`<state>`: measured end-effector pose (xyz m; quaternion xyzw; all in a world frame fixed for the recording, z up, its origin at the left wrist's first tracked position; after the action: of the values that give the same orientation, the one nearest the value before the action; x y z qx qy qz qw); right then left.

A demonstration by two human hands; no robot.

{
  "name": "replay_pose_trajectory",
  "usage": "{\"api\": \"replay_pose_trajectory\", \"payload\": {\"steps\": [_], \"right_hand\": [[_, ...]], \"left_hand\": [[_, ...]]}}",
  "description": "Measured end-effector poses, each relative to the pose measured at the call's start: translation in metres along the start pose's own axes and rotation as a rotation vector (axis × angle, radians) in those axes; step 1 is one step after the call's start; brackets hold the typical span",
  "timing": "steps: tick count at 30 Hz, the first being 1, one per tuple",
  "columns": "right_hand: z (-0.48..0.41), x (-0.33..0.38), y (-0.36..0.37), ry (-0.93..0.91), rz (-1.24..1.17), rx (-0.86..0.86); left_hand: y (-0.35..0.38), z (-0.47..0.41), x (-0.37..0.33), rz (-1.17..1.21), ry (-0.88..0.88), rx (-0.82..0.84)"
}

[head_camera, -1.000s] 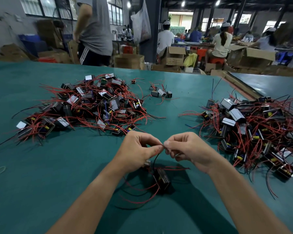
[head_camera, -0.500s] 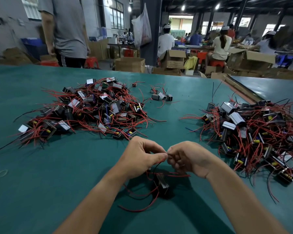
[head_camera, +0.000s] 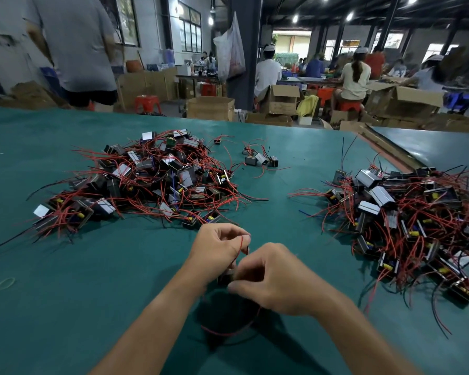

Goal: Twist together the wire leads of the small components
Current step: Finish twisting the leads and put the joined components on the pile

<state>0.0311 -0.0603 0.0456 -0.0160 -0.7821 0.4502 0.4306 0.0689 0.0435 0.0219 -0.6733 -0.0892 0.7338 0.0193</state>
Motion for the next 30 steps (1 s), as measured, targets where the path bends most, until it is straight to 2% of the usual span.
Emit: {"api": "replay_pose_trajectory", "payload": {"steps": [3, 8, 13, 18, 23, 27, 30], "right_hand": [[-0.001, -0.007, -0.012, 0.031, -0.028, -0.056], [0.004, -0.031, -0.030, 0.204, -0.285, -0.147], [0.004, -0.043, -0.038, 0.256, -0.283, -0.219], [0.006, -0.052, -0.051, 0.282, -0.211, -0.339], [0.008, -0.059, -0.060, 0.292, -0.301, -0.449], [0.007, -0.056, -0.061, 0.248, -0.320, -0.437], [0.006, -0.052, -0.059, 0.221, -0.341, -0.413]], "left_hand": [[-0.002, -0.001, 0.000, 0.054, -0.024, -0.009], [-0.002, 0.000, 0.001, 0.168, -0.084, 0.003], [0.000, 0.003, -0.002, 0.180, -0.077, 0.033], [-0.006, 0.011, -0.021, 0.081, 0.160, -0.017], [-0.013, 0.023, -0.040, -0.001, 0.417, -0.073], [-0.004, 0.023, -0.039, -0.183, 0.460, -0.065], [0.008, 0.020, -0.030, -0.313, 0.441, 0.001]]}}
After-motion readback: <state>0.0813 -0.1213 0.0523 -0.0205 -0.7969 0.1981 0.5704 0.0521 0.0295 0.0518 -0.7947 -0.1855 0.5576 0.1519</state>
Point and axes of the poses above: each hand's wrist, its own z-axis away from the middle knuckle, its own y-axis out of the palm, x = y × z, the point moved 8 cm from there along -z, towards the middle knuckle, and after that the axes turned 6 degrees about -y, right-handed, at the moved point
